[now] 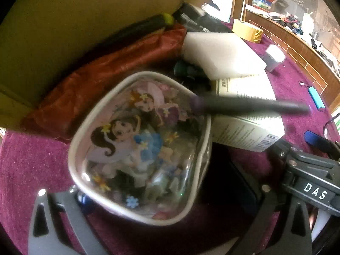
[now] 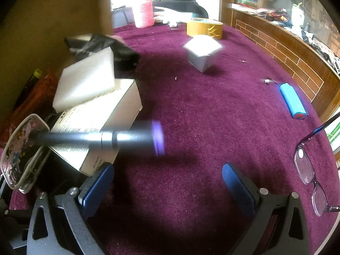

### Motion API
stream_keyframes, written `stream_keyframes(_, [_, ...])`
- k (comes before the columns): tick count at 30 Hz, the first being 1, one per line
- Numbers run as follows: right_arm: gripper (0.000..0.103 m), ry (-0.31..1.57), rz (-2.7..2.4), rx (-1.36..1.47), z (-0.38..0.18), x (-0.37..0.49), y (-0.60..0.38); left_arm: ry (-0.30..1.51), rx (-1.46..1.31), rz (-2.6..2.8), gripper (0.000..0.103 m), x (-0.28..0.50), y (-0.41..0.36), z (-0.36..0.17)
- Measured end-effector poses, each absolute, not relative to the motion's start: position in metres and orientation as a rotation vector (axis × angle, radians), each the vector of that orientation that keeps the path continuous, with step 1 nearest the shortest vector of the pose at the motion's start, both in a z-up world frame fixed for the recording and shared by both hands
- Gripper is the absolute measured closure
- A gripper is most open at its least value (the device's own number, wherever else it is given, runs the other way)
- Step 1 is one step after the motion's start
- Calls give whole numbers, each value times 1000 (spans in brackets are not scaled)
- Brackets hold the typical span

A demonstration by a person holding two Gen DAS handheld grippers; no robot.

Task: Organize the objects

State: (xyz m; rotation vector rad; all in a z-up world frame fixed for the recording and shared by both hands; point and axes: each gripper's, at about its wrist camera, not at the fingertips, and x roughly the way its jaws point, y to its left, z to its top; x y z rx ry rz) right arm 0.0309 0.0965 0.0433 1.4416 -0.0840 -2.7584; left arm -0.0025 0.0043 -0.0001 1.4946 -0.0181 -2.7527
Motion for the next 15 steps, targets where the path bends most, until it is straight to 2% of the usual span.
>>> stream_keyframes(15, [0,-75,-2761,1446,43,33,97,-17,1496,-2754,0,2,2,0])
